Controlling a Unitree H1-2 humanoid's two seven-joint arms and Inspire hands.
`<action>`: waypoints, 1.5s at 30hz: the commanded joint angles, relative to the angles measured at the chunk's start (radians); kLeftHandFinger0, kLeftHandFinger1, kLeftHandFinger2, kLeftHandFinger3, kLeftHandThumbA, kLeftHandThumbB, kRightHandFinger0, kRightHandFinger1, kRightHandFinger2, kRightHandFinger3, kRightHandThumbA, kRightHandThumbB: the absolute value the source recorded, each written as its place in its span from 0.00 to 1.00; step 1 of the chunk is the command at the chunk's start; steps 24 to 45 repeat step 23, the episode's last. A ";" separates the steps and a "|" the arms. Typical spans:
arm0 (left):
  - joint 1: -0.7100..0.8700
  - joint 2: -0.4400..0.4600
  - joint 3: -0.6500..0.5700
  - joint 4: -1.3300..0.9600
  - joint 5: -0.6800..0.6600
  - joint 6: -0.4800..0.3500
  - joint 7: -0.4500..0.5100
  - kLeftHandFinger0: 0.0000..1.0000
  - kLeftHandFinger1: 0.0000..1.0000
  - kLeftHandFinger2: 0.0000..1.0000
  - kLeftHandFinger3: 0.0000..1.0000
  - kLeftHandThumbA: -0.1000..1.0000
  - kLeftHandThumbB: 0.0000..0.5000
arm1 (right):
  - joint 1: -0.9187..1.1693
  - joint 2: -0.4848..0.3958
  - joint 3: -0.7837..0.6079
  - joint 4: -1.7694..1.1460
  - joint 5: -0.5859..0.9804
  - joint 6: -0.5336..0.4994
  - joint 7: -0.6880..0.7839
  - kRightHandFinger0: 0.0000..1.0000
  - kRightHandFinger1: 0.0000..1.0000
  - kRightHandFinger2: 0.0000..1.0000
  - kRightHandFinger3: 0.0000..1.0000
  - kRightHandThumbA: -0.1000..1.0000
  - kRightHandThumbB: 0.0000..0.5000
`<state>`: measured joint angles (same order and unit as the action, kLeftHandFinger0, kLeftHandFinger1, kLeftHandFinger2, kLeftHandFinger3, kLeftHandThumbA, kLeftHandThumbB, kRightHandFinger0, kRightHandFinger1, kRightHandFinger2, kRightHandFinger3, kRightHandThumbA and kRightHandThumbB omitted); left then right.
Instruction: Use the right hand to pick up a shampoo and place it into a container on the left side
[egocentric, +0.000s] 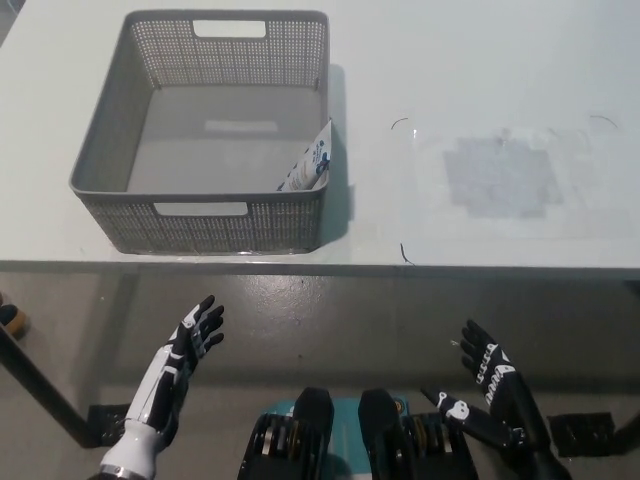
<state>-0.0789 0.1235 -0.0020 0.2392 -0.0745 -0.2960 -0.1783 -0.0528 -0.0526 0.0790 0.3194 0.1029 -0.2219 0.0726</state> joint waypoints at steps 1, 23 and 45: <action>-0.009 0.000 0.004 -0.017 0.004 -0.003 0.011 1.00 1.00 1.00 1.00 1.00 0.00 | -0.029 -0.007 -0.005 -0.004 -0.008 -0.015 0.023 1.00 1.00 1.00 1.00 0.99 0.46; 0.094 -0.029 0.004 -0.017 0.005 -0.030 0.013 1.00 1.00 1.00 1.00 1.00 0.00 | 0.020 -0.027 0.004 -0.018 -0.044 0.006 0.028 1.00 1.00 1.00 1.00 0.99 0.56; 0.094 -0.029 0.004 -0.017 0.005 -0.030 0.013 1.00 1.00 1.00 1.00 1.00 0.00 | 0.020 -0.027 0.004 -0.018 -0.044 0.006 0.028 1.00 1.00 1.00 1.00 0.99 0.56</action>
